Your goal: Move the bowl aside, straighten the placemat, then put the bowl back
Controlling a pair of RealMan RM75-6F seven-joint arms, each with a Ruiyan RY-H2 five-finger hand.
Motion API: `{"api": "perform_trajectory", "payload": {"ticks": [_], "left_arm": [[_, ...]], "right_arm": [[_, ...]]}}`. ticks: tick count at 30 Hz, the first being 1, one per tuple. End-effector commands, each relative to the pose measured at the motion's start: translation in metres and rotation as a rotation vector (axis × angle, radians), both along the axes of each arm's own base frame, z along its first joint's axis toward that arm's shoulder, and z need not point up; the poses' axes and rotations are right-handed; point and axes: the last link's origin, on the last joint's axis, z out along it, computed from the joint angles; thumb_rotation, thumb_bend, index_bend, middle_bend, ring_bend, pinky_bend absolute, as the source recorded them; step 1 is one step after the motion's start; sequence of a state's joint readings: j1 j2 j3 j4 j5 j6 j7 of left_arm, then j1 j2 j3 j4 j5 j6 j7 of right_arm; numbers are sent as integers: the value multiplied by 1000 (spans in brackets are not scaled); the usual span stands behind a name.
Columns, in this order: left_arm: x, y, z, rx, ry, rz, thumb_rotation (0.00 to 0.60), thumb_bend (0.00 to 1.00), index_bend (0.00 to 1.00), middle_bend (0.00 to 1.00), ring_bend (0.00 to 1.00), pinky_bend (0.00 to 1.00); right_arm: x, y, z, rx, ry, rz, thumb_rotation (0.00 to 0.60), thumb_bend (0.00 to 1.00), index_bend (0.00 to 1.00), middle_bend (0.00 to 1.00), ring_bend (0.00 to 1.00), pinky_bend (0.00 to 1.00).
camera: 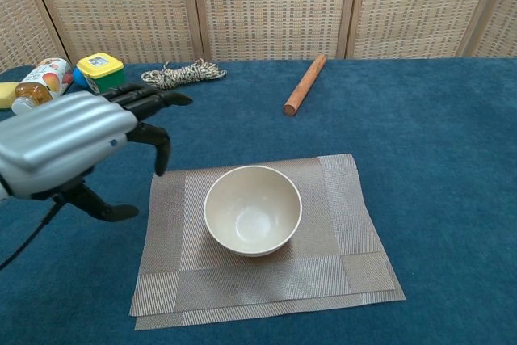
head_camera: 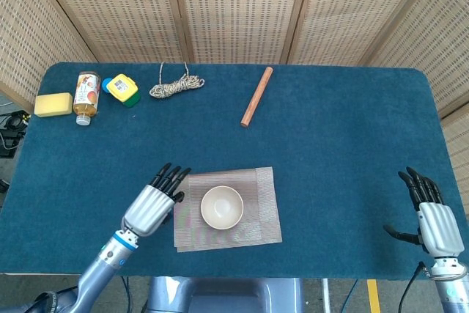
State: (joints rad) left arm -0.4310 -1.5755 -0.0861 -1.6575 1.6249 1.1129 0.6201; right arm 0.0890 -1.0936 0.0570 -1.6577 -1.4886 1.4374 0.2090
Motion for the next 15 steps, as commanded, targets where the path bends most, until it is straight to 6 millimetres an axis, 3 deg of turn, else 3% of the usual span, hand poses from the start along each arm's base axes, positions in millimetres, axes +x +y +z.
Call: {"api": "perform_trajectory", "payload": {"ticks": [1, 15], "left_arm": [[17, 2, -16, -33, 18, -34, 600, 191, 464, 0, 0, 0], [34, 0, -52, -88, 86, -48, 600, 190, 461, 0, 0, 0]], "right_arm": [[-1, -1, 3, -5, -7, -6, 600, 135, 4, 0, 0, 0], [-3, -2, 6, -6, -27, -14, 600, 135, 4, 0, 0, 0]]}}
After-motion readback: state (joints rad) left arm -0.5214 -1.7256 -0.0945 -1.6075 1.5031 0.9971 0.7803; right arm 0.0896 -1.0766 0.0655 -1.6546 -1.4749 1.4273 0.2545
